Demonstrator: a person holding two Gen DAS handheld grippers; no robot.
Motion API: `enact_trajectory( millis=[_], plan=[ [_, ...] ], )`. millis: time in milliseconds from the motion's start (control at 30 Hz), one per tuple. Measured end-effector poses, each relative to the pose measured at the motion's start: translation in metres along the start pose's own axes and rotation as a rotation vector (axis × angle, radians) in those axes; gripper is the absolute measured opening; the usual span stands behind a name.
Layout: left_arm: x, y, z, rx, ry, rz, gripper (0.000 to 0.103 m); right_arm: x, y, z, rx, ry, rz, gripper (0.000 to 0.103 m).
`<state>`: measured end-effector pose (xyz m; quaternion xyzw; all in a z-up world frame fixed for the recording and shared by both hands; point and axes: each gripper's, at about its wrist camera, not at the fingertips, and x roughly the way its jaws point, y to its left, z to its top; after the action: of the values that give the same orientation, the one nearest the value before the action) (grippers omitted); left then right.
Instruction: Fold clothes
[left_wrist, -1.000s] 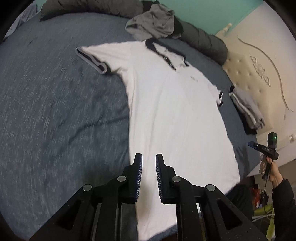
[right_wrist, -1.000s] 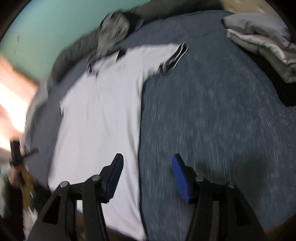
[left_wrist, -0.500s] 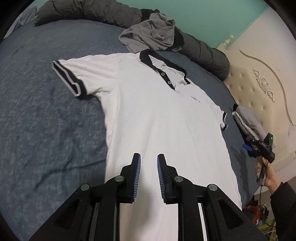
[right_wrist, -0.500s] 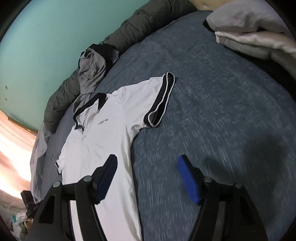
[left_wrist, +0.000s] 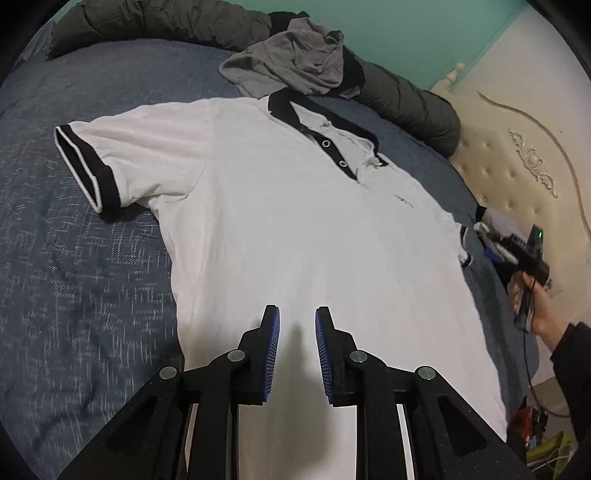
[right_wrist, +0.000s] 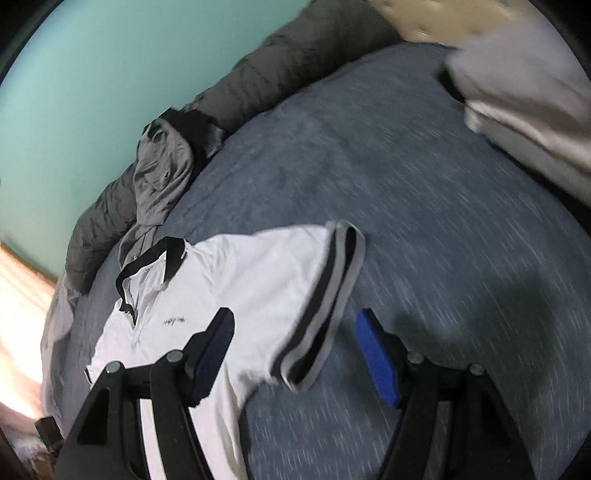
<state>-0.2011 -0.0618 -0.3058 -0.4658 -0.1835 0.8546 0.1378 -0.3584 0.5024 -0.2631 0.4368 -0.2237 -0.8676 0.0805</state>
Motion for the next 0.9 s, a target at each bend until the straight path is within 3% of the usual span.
enact_trajectory(
  millis=[367,467,767,800,833,900],
  plan=[
    [0.025,0.008,0.001,-0.011,0.004,0.009,0.027,0.095,0.098,0.048,-0.316,0.070,-0.021,0.068],
    [0.029,0.010,0.000,-0.015,0.003,0.004,0.028,0.120,0.113,0.060,-0.363,0.087,-0.077,0.055],
    [0.039,0.016,-0.003,-0.019,0.020,0.002,0.028,0.181,0.135,0.068,-0.458,0.160,-0.137,0.053],
    [0.039,0.016,-0.003,-0.021,0.020,0.001,0.028,0.186,0.136,0.068,-0.463,0.170,-0.147,0.051],
    [0.039,0.017,-0.003,-0.022,0.020,0.000,0.028,0.190,0.136,0.068,-0.468,0.166,-0.160,0.040],
    [0.039,0.017,-0.003,-0.024,0.020,-0.003,0.028,0.195,0.133,0.068,-0.454,0.178,-0.141,0.030]
  ],
)
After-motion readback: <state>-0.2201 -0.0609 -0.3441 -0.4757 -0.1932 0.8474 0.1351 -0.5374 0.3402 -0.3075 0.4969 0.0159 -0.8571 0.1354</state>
